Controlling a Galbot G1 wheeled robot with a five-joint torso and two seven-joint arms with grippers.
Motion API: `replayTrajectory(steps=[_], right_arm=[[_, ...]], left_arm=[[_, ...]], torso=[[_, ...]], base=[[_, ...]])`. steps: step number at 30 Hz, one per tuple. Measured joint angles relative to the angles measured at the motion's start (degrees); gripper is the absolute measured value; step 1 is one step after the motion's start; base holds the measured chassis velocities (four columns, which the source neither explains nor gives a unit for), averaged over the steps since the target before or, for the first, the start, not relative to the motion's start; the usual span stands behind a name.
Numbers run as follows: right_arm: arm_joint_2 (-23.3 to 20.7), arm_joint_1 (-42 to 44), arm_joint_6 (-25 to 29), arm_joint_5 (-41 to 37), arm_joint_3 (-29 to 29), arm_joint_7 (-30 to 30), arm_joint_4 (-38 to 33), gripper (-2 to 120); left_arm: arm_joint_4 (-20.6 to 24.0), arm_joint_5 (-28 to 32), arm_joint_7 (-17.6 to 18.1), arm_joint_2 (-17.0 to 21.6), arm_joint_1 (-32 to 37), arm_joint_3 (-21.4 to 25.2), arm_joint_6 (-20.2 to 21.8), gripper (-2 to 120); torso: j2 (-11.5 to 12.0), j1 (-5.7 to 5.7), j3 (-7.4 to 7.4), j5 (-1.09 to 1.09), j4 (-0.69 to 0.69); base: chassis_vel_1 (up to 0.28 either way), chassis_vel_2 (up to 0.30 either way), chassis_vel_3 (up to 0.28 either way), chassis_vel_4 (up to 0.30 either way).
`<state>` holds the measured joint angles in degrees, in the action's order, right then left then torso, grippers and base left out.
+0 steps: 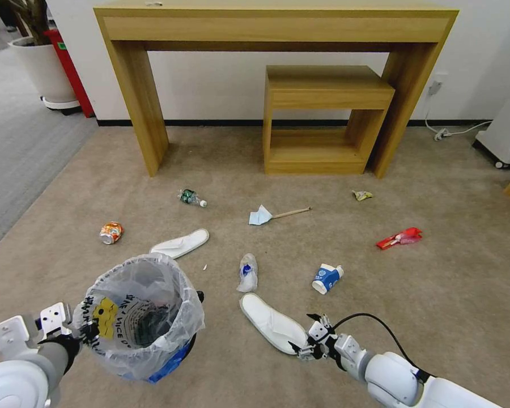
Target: Pick up the trash bin and place the garbage on the floor into it.
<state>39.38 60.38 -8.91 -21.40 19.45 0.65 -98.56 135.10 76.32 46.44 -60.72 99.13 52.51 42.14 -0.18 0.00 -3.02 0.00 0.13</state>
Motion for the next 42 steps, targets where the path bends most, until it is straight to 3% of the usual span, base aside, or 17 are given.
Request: replayTrajectory(steps=[42], right_arm=[[4.84,-8.93,3.05,-1.01,8.5,0.36,12.09,92]], left_arm=[[0.38,-1.08,-0.76,-0.99,-0.14,-0.32,0.0,1]], torso=[[0.0,0.0,0.0,0.0,0.0]], base=[[0.0,0.0,0.0,0.0]])
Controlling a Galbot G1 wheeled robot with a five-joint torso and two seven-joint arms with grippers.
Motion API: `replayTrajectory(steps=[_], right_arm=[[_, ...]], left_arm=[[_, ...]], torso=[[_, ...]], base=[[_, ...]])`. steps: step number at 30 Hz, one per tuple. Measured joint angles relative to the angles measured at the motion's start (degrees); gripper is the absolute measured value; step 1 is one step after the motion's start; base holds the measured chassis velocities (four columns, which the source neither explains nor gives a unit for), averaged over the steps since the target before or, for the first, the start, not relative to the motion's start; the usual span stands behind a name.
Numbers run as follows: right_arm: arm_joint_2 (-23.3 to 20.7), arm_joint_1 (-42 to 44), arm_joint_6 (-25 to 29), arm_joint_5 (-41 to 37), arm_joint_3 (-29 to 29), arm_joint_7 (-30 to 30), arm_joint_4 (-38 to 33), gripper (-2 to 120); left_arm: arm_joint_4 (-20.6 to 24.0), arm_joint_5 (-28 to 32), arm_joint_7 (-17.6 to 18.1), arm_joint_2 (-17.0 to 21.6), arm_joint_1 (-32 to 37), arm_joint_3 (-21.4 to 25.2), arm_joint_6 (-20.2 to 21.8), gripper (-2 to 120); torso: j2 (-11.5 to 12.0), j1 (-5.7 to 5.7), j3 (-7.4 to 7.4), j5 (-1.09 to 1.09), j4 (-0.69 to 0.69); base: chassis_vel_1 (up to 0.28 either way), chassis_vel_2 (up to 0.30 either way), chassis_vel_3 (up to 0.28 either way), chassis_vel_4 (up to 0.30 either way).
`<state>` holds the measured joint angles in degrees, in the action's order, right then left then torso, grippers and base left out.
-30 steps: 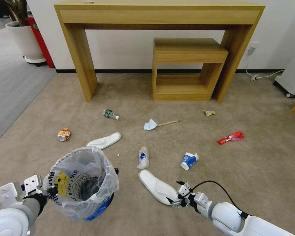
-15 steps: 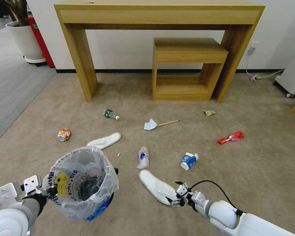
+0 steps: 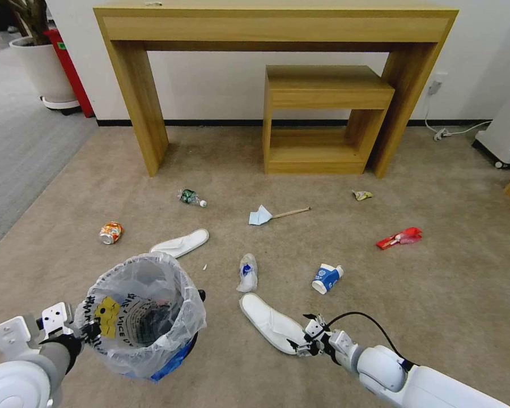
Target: Pick up the trash bin and place the garbage on the floor into it.
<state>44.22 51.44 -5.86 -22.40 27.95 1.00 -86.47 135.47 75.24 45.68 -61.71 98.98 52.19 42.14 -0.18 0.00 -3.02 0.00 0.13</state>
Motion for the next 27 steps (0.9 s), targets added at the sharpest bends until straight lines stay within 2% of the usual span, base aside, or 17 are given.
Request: replayTrajectory(steps=[27], right_arm=[[3.67,-6.77,1.59,-1.83,6.79,0.16,4.72,91]], left_arm=[[0.26,0.03,-0.09,0.05,-0.01,-0.03,0.0,1]], torso=[[0.0,0.0,0.0,0.0,0.0]], base=[[0.0,0.0,0.0,0.0]])
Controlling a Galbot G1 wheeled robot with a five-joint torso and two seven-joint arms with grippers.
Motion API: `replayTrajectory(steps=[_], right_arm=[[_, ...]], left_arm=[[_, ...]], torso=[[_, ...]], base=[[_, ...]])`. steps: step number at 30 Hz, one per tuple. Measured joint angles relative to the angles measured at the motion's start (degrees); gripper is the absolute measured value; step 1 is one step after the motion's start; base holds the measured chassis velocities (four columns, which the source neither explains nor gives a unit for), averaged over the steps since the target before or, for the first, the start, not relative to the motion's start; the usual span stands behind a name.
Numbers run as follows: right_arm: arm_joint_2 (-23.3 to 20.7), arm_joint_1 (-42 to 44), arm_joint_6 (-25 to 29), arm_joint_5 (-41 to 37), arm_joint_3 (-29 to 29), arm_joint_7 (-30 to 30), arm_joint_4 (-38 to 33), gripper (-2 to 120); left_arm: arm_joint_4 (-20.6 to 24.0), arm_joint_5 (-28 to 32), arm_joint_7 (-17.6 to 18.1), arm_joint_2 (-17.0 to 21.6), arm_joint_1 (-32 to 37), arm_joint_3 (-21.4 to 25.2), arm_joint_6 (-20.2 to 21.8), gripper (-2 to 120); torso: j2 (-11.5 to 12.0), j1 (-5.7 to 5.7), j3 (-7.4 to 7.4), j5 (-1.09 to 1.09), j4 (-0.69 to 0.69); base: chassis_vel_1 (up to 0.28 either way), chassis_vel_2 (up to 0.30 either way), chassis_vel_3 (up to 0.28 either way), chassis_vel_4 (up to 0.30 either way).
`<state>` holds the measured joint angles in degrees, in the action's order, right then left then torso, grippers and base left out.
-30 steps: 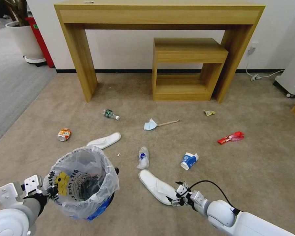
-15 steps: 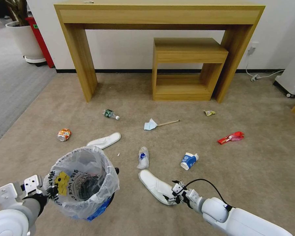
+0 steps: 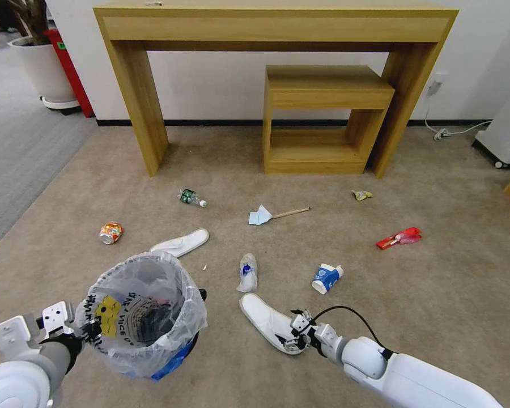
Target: Pick up the trash bin and place the garbage on the floor into it.
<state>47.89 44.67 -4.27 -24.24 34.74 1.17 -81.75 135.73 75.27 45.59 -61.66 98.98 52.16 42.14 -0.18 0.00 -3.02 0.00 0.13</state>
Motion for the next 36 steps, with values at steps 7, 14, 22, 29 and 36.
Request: replayTrajectory(steps=[7,14,22,29,36], right_arm=[[0.61,-0.68,0.32,-0.03,0.68,0.01,1.11,90],[0.69,0.04,0.67,0.23,0.59,0.06,1.69,88],[0.34,0.88,1.05,0.69,-0.02,0.13,2.07,86],[0.44,1.08,1.47,1.08,-0.12,0.24,3.02,86],[0.82,0.77,1.83,1.17,-0.32,0.27,4.17,85]], left_arm=[[0.01,0.01,-0.01,-0.16,0.08,-0.13,0.0,1],[0.34,0.01,-0.02,-0.21,0.25,-0.06,0.0,1],[0.49,0.04,-0.03,-0.31,0.06,-0.08,0.0,1],[0.55,0.02,-0.05,-0.57,0.04,-0.24,0.0,1],[0.55,-0.06,-0.08,-0.68,0.04,-0.39,0.0,1]], torso=[[0.0,0.0,0.0,0.0,0.0],[0.0,0.0,0.0,0.0,0.0],[0.0,0.0,0.0,0.0,0.0],[0.0,0.0,0.0,0.0,0.0],[0.0,0.0,0.0,0.0,0.0]], base=[[0.0,0.0,0.0,0.0],[0.0,0.0,0.0,0.0],[0.0,0.0,0.0,0.0],[0.0,0.0,0.0,0.0],[0.0,0.0,0.0,0.0]])
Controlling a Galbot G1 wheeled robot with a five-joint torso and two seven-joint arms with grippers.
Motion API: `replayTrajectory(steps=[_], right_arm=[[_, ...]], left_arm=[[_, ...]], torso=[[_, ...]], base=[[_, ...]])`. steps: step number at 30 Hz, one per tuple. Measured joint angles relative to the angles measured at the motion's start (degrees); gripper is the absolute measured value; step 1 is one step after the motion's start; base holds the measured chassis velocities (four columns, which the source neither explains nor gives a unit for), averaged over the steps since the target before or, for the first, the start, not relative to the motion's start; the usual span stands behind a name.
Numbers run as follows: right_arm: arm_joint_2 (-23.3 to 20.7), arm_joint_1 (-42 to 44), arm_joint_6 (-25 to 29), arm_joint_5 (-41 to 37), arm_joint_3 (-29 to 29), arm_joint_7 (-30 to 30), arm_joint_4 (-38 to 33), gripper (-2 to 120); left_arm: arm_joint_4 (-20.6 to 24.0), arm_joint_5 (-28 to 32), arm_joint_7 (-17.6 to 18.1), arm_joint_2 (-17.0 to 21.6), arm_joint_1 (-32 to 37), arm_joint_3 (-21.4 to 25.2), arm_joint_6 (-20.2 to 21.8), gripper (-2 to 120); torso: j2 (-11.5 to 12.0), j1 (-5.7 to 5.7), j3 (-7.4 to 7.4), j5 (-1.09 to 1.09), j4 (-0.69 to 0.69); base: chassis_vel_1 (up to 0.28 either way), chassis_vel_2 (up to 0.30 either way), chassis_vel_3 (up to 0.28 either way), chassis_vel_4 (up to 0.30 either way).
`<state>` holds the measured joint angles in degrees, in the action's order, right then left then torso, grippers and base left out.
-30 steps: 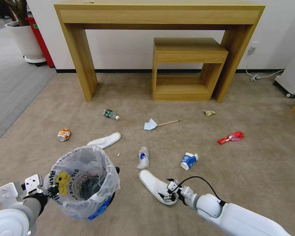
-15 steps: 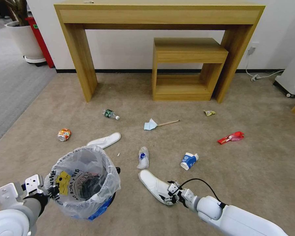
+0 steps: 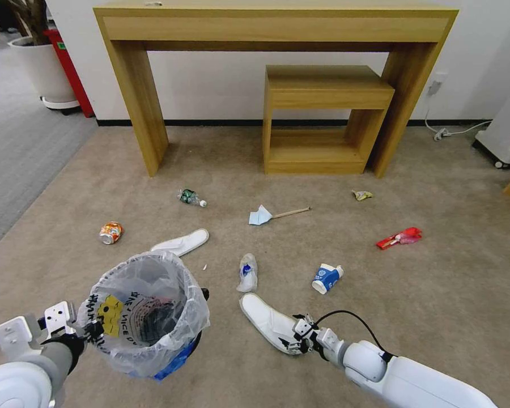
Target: Pick up the trash bin and place the garbage on the floor into it.
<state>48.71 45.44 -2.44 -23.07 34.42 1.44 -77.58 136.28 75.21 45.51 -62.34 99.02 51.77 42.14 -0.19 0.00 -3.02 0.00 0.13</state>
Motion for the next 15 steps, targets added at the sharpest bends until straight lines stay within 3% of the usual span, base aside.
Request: replayTrajectory(steps=[15], right_arm=[[0.85,-0.24,1.27,0.27,-0.2,0.09,2.94,84]], left_arm=[[0.05,-0.13,-0.08,0.06,-0.32,-0.57,0.0,1]], torso=[[0.0,0.0,0.0,0.0,0.0]], base=[[0.0,0.0,0.0,0.0]])
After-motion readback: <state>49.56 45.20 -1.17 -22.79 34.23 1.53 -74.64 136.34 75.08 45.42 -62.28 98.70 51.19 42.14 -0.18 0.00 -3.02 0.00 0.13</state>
